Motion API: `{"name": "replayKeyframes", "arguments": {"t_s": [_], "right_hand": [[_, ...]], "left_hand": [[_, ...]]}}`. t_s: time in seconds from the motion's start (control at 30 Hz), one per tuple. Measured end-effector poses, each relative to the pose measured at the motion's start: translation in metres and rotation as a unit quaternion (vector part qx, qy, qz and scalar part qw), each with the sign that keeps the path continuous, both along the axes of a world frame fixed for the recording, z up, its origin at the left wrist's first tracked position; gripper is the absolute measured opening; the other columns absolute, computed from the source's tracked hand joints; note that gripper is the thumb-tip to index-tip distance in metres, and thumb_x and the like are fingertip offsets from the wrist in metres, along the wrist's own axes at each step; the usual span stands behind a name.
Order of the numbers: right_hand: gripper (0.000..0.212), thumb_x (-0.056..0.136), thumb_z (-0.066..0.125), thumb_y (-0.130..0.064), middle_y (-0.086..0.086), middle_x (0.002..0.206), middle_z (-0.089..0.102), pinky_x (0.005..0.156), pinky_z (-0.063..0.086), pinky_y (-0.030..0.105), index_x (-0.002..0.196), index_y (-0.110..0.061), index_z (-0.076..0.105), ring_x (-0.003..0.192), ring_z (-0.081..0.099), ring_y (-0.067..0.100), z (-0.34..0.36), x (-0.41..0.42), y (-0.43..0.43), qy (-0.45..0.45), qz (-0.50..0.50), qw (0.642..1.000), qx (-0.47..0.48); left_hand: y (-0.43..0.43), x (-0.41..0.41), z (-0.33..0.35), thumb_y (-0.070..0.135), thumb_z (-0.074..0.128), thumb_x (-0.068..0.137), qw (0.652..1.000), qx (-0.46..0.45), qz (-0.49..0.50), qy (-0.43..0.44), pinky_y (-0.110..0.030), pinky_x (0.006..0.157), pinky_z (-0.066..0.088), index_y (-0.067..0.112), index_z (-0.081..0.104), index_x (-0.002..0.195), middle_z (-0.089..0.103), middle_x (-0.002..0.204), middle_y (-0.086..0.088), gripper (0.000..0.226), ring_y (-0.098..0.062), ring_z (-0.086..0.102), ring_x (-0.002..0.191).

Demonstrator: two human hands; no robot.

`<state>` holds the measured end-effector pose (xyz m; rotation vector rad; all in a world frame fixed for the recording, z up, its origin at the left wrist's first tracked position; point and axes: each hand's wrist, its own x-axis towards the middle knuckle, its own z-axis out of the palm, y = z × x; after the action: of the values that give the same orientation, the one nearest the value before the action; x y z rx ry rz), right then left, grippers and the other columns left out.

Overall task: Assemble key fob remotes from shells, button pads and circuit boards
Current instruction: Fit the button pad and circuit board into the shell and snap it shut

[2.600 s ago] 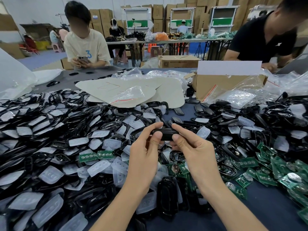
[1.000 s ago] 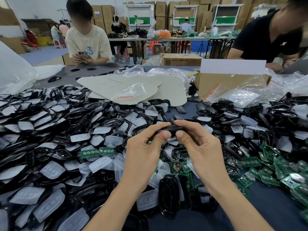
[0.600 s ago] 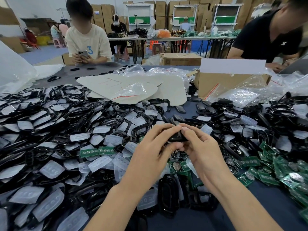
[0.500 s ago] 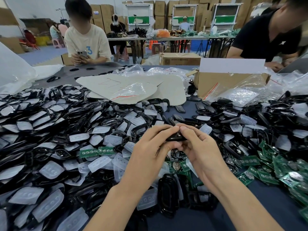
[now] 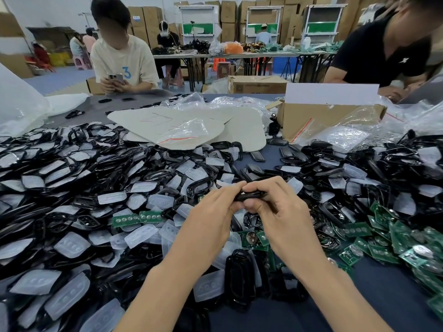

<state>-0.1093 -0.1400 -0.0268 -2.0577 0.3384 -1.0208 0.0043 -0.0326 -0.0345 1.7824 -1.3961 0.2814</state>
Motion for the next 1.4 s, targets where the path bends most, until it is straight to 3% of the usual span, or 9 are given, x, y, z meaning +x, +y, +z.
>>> {"name": "replayKeyframes", "arguments": {"t_s": [0.07,0.23,0.73,0.87,0.93,1.07,1.17,1.3,1.4], "right_hand": [[0.027,0.094,0.067,-0.006,-0.018,0.104,0.061,0.084,0.054,0.02,0.107,-0.03,0.068,0.096,0.067,0.005,-0.002,0.0,0.0,-0.009,-0.021,0.998,-0.053],[0.025,0.092,0.066,0.003,-0.008,0.103,0.061,0.08,0.05,0.013,0.107,-0.016,0.069,0.096,0.062,0.0,-0.006,0.002,0.003,-0.031,-0.055,0.993,-0.104],[0.034,0.088,0.062,0.011,-0.004,0.102,0.061,0.073,0.052,0.024,0.105,-0.017,0.069,0.087,0.065,0.008,-0.009,0.004,0.01,-0.026,-0.084,0.992,-0.094],[0.023,0.094,0.063,-0.002,-0.007,0.106,0.063,0.077,0.052,0.025,0.11,-0.018,0.07,0.092,0.063,0.007,-0.006,0.002,0.004,-0.006,-0.07,0.993,-0.09],[0.022,0.097,0.061,-0.008,-0.01,0.109,0.063,0.078,0.049,0.022,0.114,-0.019,0.069,0.094,0.062,0.007,-0.006,0.002,0.003,0.01,-0.071,0.991,-0.108],[0.027,0.097,0.056,-0.013,-0.019,0.112,0.061,0.079,0.045,0.007,0.117,-0.03,0.062,0.099,0.061,0.0,-0.007,0.001,0.003,0.012,-0.066,0.991,-0.118],[0.024,0.098,0.05,-0.017,-0.023,0.11,0.062,0.081,0.045,0.004,0.115,-0.032,0.06,0.096,0.062,-0.01,-0.007,0.0,0.004,0.005,-0.04,0.991,-0.128],[0.026,0.097,0.051,-0.007,-0.012,0.118,0.057,0.079,0.052,0.013,0.114,-0.025,0.059,0.1,0.06,-0.002,-0.01,0.003,0.002,-0.021,-0.035,0.986,-0.164],[0.024,0.096,0.061,-0.002,-0.008,0.112,0.055,0.075,0.048,0.015,0.112,-0.02,0.062,0.096,0.056,-0.004,-0.012,0.004,0.002,-0.009,-0.049,0.988,-0.145]], "left_hand": [[0.0,-0.001,0.0,-0.005,0.06,0.09,1.0,0.005,0.001,-0.01,-0.039,0.082,0.057,0.01,0.061,0.131,0.07,0.109,-0.002,0.044,-0.02,0.066,0.098],[-0.001,-0.005,0.002,-0.006,0.059,0.084,0.999,-0.025,0.022,-0.019,-0.036,0.074,0.059,0.015,0.065,0.126,0.071,0.099,0.003,0.047,-0.014,0.067,0.087],[-0.001,-0.011,0.002,-0.007,0.058,0.082,0.998,-0.028,0.041,-0.037,-0.034,0.068,0.058,0.015,0.069,0.122,0.073,0.096,0.007,0.047,-0.012,0.067,0.081],[-0.005,-0.011,0.001,-0.003,0.068,0.087,0.999,0.003,0.045,-0.028,-0.036,0.078,0.058,0.015,0.064,0.128,0.072,0.106,0.004,0.044,-0.015,0.066,0.092],[-0.005,-0.01,0.0,0.007,0.064,0.094,0.999,0.017,0.033,-0.032,-0.033,0.078,0.056,0.015,0.061,0.13,0.07,0.107,0.004,0.037,-0.014,0.063,0.094],[-0.002,-0.004,0.001,0.023,0.051,0.102,0.998,0.062,0.011,-0.01,-0.011,0.072,0.037,0.017,0.051,0.14,0.057,0.1,0.014,0.038,-0.008,0.051,0.096],[-0.001,0.003,0.0,0.026,0.048,0.103,0.996,0.085,-0.013,0.025,-0.002,0.083,0.032,0.016,0.047,0.145,0.054,0.107,0.013,0.044,-0.007,0.046,0.105],[0.0,0.002,0.001,0.016,0.053,0.1,0.997,0.075,-0.029,0.018,-0.017,0.091,0.041,0.02,0.05,0.142,0.058,0.117,0.015,0.042,-0.002,0.048,0.11],[0.0,0.003,0.001,-0.007,0.057,0.09,0.998,0.06,-0.006,-0.009,-0.03,0.086,0.051,0.013,0.059,0.133,0.068,0.108,0.005,0.048,-0.015,0.06,0.101]]}}
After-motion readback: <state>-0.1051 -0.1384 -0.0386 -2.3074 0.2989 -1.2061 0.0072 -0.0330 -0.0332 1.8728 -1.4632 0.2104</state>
